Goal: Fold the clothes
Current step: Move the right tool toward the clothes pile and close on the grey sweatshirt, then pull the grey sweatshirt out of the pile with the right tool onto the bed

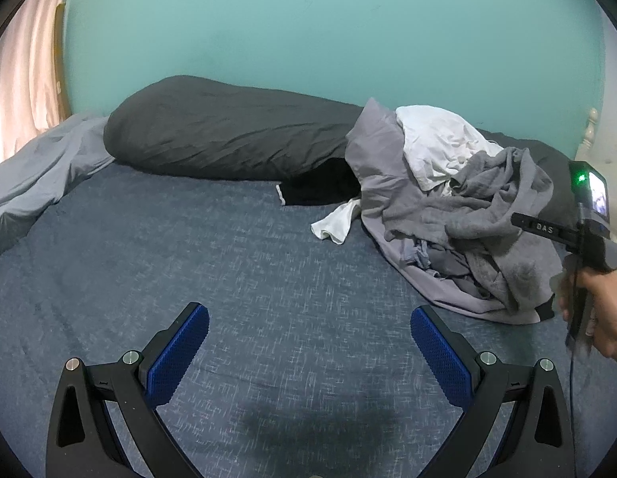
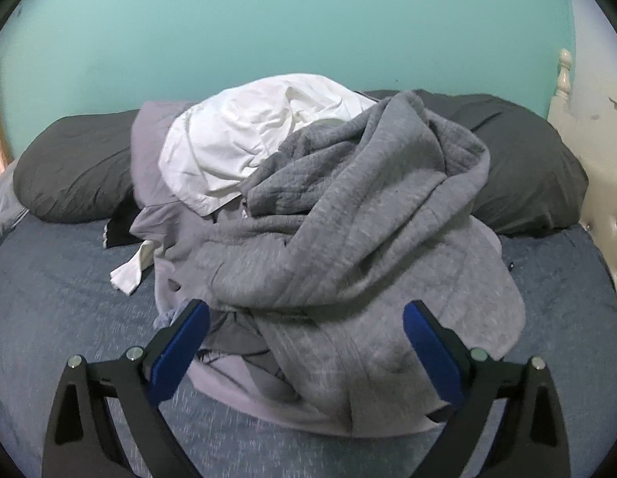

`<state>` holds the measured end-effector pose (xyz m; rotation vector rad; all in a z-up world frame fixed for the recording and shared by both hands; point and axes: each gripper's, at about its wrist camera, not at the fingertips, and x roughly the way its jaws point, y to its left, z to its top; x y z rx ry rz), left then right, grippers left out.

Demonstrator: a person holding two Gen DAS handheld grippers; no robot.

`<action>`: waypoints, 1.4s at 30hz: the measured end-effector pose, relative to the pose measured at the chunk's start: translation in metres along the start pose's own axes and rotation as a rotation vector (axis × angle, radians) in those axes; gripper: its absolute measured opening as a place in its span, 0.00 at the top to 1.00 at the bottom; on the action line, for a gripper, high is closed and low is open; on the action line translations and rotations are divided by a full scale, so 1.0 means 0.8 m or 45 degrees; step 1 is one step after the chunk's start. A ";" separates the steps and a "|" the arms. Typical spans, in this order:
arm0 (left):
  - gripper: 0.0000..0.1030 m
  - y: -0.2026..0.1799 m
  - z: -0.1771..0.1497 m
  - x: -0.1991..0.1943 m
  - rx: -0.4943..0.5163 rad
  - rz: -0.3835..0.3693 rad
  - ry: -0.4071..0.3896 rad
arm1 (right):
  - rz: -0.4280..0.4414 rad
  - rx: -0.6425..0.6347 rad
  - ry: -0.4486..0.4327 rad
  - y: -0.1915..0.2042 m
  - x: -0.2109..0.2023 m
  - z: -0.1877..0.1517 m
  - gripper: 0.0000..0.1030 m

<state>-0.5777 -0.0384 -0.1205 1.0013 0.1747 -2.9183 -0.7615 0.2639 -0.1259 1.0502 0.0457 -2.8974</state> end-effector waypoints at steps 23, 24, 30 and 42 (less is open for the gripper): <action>0.00 0.000 -0.009 -0.012 0.013 -0.017 0.000 | 0.022 -0.007 -0.019 -0.005 0.021 -0.002 0.96; 0.00 0.000 -0.009 -0.015 0.010 -0.021 -0.002 | 0.032 -0.015 -0.026 -0.004 0.014 -0.002 0.96; 0.00 -0.010 -0.012 -0.038 0.013 -0.046 -0.023 | 0.098 -0.047 -0.072 0.001 -0.035 -0.008 0.96; 0.00 -0.010 -0.035 -0.087 -0.003 -0.076 -0.014 | 0.219 -0.117 -0.106 0.010 -0.140 -0.062 0.97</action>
